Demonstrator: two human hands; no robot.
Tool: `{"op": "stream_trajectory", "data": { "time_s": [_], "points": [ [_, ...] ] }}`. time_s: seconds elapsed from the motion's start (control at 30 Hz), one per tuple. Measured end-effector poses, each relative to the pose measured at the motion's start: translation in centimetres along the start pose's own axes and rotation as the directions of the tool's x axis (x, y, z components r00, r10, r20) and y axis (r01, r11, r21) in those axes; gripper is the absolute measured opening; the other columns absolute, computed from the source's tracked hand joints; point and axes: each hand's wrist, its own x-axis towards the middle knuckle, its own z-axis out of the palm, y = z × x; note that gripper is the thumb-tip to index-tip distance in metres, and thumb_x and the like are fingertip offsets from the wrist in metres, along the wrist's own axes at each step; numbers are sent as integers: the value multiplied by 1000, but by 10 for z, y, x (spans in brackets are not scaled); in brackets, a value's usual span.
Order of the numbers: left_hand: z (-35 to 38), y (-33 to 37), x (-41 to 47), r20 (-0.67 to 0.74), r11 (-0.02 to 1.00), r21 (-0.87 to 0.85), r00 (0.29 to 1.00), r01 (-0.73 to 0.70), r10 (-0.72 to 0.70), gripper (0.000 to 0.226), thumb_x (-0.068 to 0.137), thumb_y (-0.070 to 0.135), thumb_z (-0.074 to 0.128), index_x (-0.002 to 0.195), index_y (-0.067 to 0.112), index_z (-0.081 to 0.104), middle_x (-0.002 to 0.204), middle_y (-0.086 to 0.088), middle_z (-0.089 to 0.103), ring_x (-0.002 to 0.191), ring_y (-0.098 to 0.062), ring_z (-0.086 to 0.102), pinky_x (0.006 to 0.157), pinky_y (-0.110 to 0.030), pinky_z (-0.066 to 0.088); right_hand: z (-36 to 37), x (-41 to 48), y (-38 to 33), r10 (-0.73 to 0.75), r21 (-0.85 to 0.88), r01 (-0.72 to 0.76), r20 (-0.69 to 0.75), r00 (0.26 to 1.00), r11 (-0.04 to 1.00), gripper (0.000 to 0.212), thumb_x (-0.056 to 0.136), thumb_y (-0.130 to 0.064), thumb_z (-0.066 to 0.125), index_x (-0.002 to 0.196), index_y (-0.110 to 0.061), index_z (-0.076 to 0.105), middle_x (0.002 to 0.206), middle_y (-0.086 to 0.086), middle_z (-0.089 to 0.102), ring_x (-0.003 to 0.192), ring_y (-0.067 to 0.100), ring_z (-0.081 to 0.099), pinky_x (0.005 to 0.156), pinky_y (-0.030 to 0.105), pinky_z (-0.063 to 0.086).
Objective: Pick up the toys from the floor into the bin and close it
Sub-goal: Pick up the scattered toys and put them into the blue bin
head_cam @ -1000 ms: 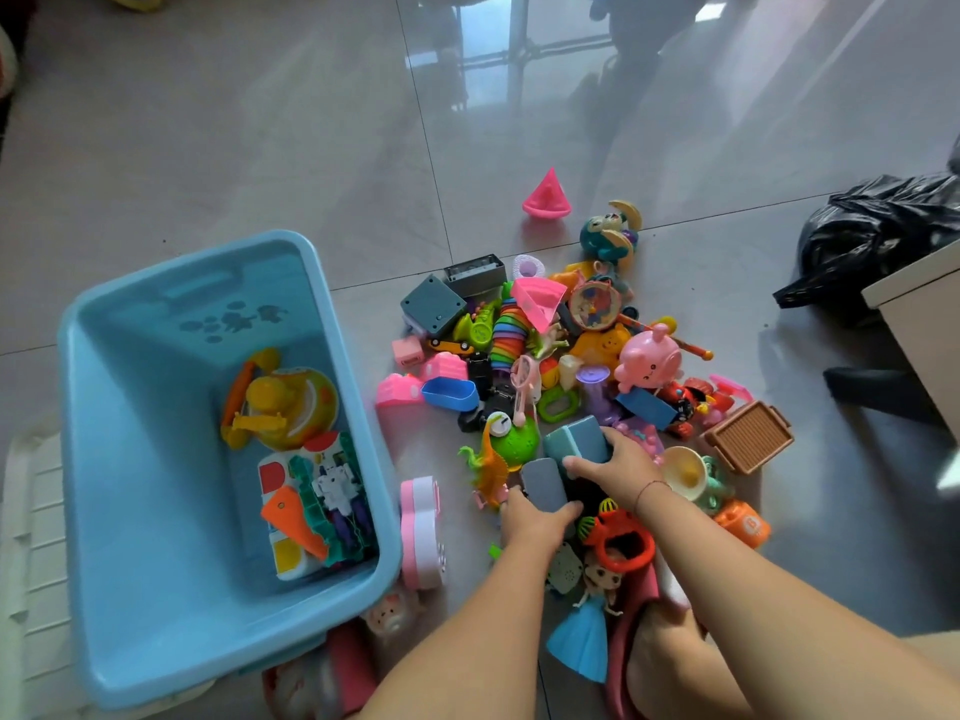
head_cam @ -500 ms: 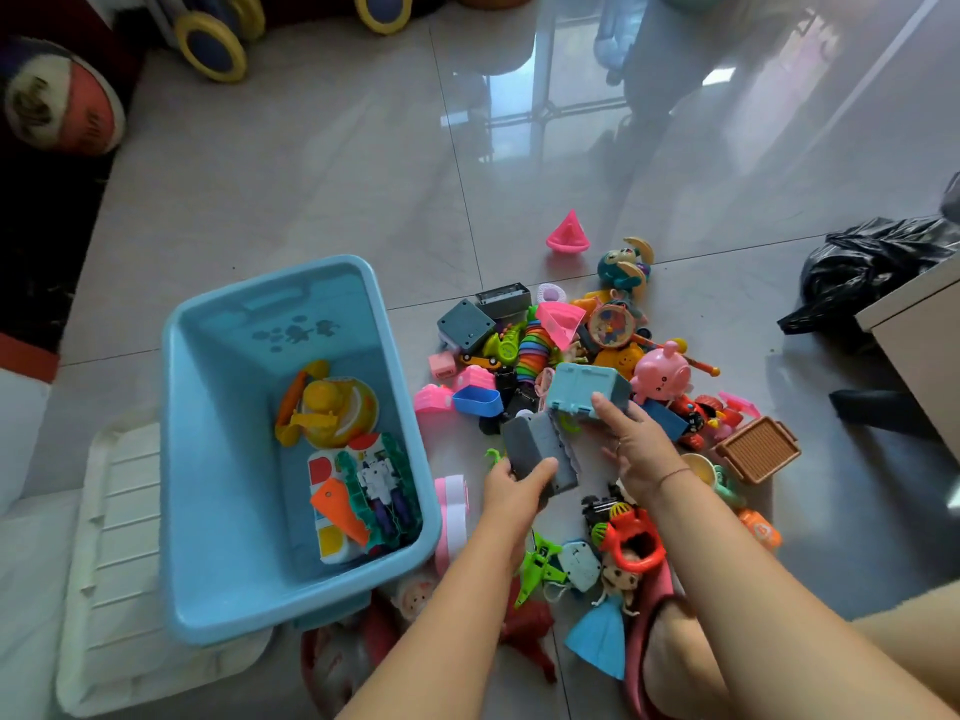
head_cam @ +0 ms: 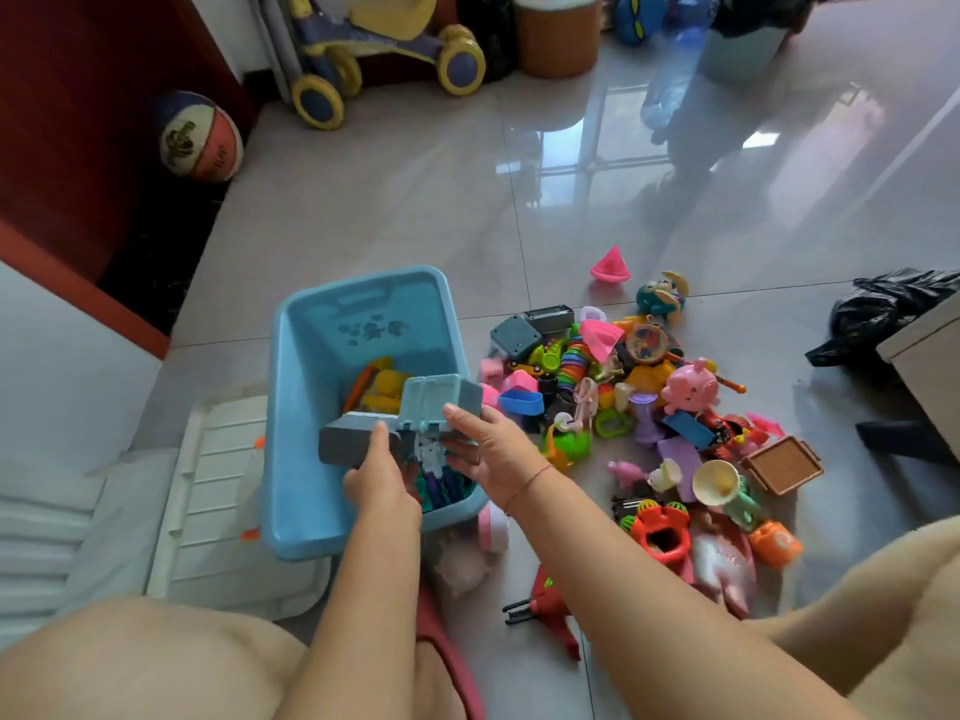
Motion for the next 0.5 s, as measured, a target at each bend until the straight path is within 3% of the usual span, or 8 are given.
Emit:
{"op": "stream_trajectory", "data": {
  "time_s": [0.07,0.13,0.2,0.3,0.37,0.5],
  "points": [
    [-4,-4,-2,39,1000,-3,999,5,-5,51,84,28,68,127,6,50,120,-13,60,93,-27,61,67,-34,51,3,-1,8,38,-27,-39,-15,999,999,28,88,-22,63,114,-17,54,105,4,64,99,18,60,90,37,41],
    [-3,-10,-5,97,1000,12,995,-6,5,55,87,31,66,131,5,47,125,-10,56,105,-27,60,75,-34,50,-7,-1,11,55,-60,-58,-57,997,996,37,87,-26,65,120,-17,53,113,5,60,110,21,55,93,37,41],
    [1,-18,-12,151,997,78,988,-29,17,57,88,34,63,134,5,44,125,-10,53,109,-26,58,81,-33,50,-25,-3,9,37,-77,-44,-97,995,996,44,87,-27,65,126,-13,51,113,6,58,106,20,55,88,33,44],
    [13,-35,-30,258,970,199,962,-141,87,44,91,31,60,126,7,48,105,-7,58,92,-20,58,73,-28,51,-64,-7,4,7,-43,-16,-217,976,999,43,87,-24,65,125,-13,50,110,5,59,95,17,59,76,28,47],
    [19,-54,-42,346,924,304,931,-232,120,43,91,28,60,128,8,47,95,-6,60,81,-16,59,70,-26,49,-98,-13,2,-27,-64,5,-340,940,998,43,88,-20,64,127,-10,49,109,6,58,95,18,57,73,27,45],
    [23,-107,-56,543,795,478,837,-373,66,23,89,26,62,106,12,58,98,-4,64,93,-22,62,84,-31,50,-173,-32,12,-133,-280,-58,-615,777,958,50,81,-18,71,124,-4,50,115,11,54,99,22,52,83,31,41]
  ]
}}
